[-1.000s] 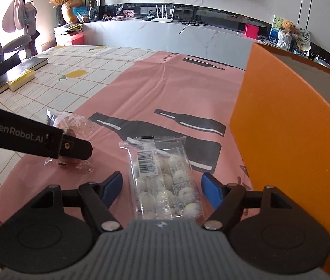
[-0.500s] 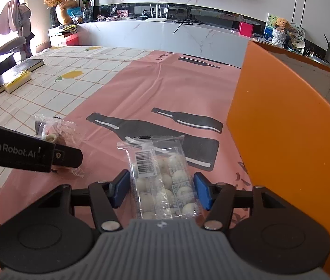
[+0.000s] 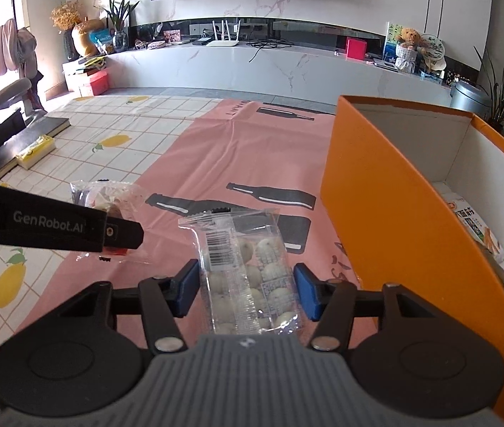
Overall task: Organize snacks
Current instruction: 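Carry the bread roll and white-ball tray into the orange box and open both tools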
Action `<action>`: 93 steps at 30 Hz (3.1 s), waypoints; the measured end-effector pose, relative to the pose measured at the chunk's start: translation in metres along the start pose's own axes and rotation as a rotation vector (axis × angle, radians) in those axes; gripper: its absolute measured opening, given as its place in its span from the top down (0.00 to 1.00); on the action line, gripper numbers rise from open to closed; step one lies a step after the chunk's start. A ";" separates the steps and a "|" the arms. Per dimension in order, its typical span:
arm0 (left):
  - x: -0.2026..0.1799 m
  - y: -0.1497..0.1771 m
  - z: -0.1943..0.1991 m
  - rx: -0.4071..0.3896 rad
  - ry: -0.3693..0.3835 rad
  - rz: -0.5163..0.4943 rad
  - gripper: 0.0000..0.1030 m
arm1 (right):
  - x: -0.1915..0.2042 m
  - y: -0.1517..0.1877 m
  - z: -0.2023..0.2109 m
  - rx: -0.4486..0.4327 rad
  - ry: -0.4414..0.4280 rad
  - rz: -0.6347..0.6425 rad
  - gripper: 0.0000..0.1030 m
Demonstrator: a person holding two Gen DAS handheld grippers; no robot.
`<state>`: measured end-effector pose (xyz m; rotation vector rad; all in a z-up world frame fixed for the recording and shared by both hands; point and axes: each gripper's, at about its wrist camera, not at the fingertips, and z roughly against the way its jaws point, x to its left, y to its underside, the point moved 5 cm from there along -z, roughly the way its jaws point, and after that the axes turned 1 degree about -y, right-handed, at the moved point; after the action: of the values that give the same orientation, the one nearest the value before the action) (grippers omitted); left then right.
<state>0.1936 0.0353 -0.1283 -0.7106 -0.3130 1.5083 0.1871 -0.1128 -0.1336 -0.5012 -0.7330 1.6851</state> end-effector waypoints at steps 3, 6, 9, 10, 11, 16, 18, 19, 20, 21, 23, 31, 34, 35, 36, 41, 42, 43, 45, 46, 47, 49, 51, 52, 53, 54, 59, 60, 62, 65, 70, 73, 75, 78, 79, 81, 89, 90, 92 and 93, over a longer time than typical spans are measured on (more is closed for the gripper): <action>-0.013 -0.001 0.015 -0.018 0.033 0.004 0.58 | -0.001 0.000 0.023 -0.026 -0.001 -0.021 0.47; -0.028 -0.002 0.031 -0.043 0.050 -0.008 0.58 | -0.004 -0.001 0.048 -0.061 0.010 -0.033 0.47; -0.041 -0.004 0.046 -0.063 0.072 -0.012 0.58 | -0.011 -0.001 0.075 -0.097 0.024 -0.050 0.47; -0.046 -0.005 0.050 -0.069 0.083 -0.014 0.58 | -0.013 -0.002 0.083 -0.110 0.026 -0.055 0.47; -0.051 -0.006 0.054 -0.074 0.091 -0.018 0.58 | -0.016 -0.002 0.090 -0.121 0.028 -0.059 0.47; -0.082 -0.010 0.072 -0.099 0.133 -0.061 0.58 | -0.031 -0.007 0.128 -0.182 0.062 -0.048 0.47; -0.096 -0.013 0.077 -0.107 0.149 -0.085 0.58 | -0.039 -0.010 0.140 -0.204 0.078 -0.040 0.47; -0.104 -0.015 0.079 -0.109 0.158 -0.099 0.58 | -0.043 -0.010 0.146 -0.213 0.085 -0.036 0.47; -0.112 -0.017 0.080 -0.111 0.167 -0.115 0.58 | -0.049 -0.013 0.151 -0.219 0.093 -0.032 0.47; -0.119 -0.019 0.081 -0.114 0.174 -0.130 0.58 | -0.054 -0.014 0.156 -0.223 0.101 -0.029 0.47; -0.135 -0.025 0.082 -0.121 0.187 -0.163 0.58 | -0.065 -0.017 0.163 -0.229 0.122 -0.015 0.47; -0.196 -0.045 0.065 -0.115 0.248 -0.264 0.58 | -0.119 -0.036 0.181 -0.227 0.218 0.068 0.47; -0.215 -0.052 0.053 -0.108 0.245 -0.313 0.58 | -0.143 -0.044 0.177 -0.195 0.230 0.057 0.47; -0.220 -0.054 0.048 -0.101 0.247 -0.328 0.58 | -0.150 -0.046 0.174 -0.184 0.236 0.057 0.47; -0.224 -0.056 0.041 -0.090 0.251 -0.339 0.58 | -0.157 -0.048 0.170 -0.171 0.244 0.060 0.47; -0.239 -0.061 0.007 -0.040 0.237 -0.386 0.58 | -0.186 -0.058 0.139 -0.085 0.255 0.078 0.47; -0.240 -0.062 0.001 -0.032 0.232 -0.394 0.58 | -0.190 -0.058 0.131 -0.064 0.248 0.079 0.47; -0.240 -0.063 -0.007 -0.021 0.229 -0.403 0.58 | -0.193 -0.060 0.123 -0.042 0.242 0.085 0.47; -0.241 -0.066 -0.020 0.000 0.223 -0.411 0.58 | -0.198 -0.061 0.107 -0.008 0.240 0.098 0.47; -0.240 -0.067 -0.028 0.013 0.221 -0.413 0.58 | -0.202 -0.063 0.098 0.012 0.240 0.105 0.47; -0.241 -0.068 -0.033 0.025 0.219 -0.415 0.58 | -0.204 -0.063 0.091 0.027 0.239 0.114 0.47; -0.240 -0.069 -0.047 0.048 0.212 -0.432 0.58 | -0.209 -0.064 0.075 0.058 0.237 0.128 0.47; -0.239 -0.069 -0.057 0.068 0.195 -0.458 0.58 | -0.211 -0.063 0.062 0.089 0.233 0.130 0.47; -0.239 -0.069 -0.061 0.077 0.190 -0.472 0.58 | -0.213 -0.064 0.055 0.105 0.228 0.131 0.47; -0.238 -0.068 -0.065 0.087 0.186 -0.480 0.58 | -0.215 -0.064 0.048 0.120 0.224 0.132 0.47; -0.237 -0.067 -0.070 0.099 0.182 -0.489 0.58 | -0.216 -0.065 0.042 0.133 0.223 0.136 0.47; -0.234 -0.063 -0.089 0.152 0.162 -0.524 0.58 | -0.215 -0.062 0.017 0.185 0.223 0.177 0.47; -0.234 -0.063 -0.092 0.160 0.160 -0.528 0.58 | -0.216 -0.061 0.013 0.194 0.220 0.181 0.47; -0.232 -0.062 -0.097 0.178 0.151 -0.539 0.58 | -0.217 -0.059 0.006 0.211 0.217 0.182 0.46; -0.230 -0.060 -0.102 0.204 0.128 -0.559 0.58 | -0.217 -0.055 -0.003 0.237 0.205 0.179 0.46; -0.228 -0.060 -0.111 0.236 0.107 -0.561 0.57 | -0.216 -0.051 -0.011 0.273 0.206 0.186 0.43; -0.225 -0.062 -0.111 0.234 0.103 -0.555 0.56 | -0.214 -0.050 -0.013 0.287 0.199 0.190 0.43; -0.225 -0.063 -0.109 0.226 0.094 -0.549 0.56 | -0.211 -0.051 -0.010 0.292 0.195 0.191 0.44; -0.226 -0.065 -0.105 0.228 0.090 -0.548 0.50 | -0.208 -0.054 -0.004 0.289 0.219 0.214 0.44; -0.226 -0.066 -0.101 0.223 0.096 -0.544 0.47 | -0.208 -0.056 -0.001 0.285 0.229 0.224 0.43; -0.227 -0.069 -0.093 0.200 0.098 -0.538 0.41 | -0.206 -0.059 0.007 0.274 0.245 0.240 0.42; -0.237 -0.082 -0.041 0.099 0.111 -0.536 0.25 | -0.202 -0.072 0.056 0.216 0.279 0.227 0.29; -0.237 -0.083 -0.033 0.083 0.110 -0.536 0.24 | -0.201 -0.075 0.063 0.202 0.279 0.215 0.27; -0.240 -0.085 -0.015 0.047 0.111 -0.534 0.23 | -0.200 -0.080 0.079 0.173 0.278 0.186 0.27; -0.241 -0.085 -0.006 0.030 0.114 -0.533 0.23 | -0.199 -0.082 0.088 0.157 0.276 0.168 0.27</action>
<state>0.2472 -0.1921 -0.0251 -0.6242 -0.3589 0.9624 0.2325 -0.3127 -0.0246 -0.6826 -0.3636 1.7668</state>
